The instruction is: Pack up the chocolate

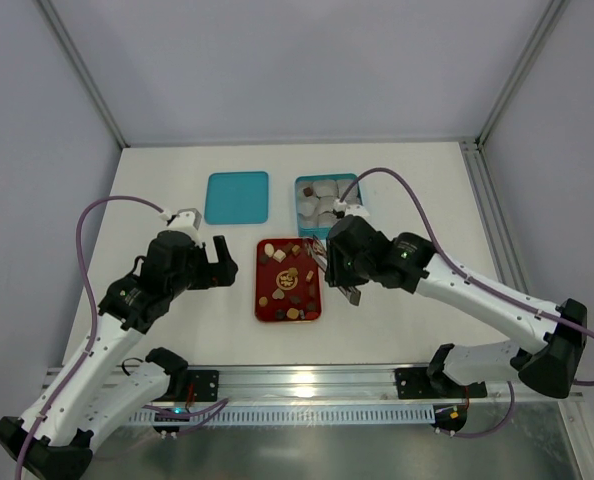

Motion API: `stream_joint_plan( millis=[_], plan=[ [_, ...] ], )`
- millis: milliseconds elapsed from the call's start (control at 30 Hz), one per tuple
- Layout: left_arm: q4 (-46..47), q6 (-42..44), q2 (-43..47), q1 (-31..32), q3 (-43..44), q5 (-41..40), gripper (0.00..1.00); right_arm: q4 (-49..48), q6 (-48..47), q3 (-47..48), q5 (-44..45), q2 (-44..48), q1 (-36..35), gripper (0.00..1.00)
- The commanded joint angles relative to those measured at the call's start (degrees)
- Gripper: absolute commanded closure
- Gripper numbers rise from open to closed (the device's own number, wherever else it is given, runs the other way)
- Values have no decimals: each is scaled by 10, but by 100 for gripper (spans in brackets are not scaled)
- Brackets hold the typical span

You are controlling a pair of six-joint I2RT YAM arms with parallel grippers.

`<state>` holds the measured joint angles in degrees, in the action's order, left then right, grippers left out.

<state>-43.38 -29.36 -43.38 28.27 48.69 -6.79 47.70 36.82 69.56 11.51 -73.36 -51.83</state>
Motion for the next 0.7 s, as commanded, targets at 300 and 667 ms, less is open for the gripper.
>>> stream_joint_plan(
  millis=[300,667],
  plan=[
    [15,9,8,2,-1,6,0,51,148,-32,69,23,-95,61],
    [14,7,12,8,-1,1,0,29,168,-59,55,7,-105,61]
  ],
)
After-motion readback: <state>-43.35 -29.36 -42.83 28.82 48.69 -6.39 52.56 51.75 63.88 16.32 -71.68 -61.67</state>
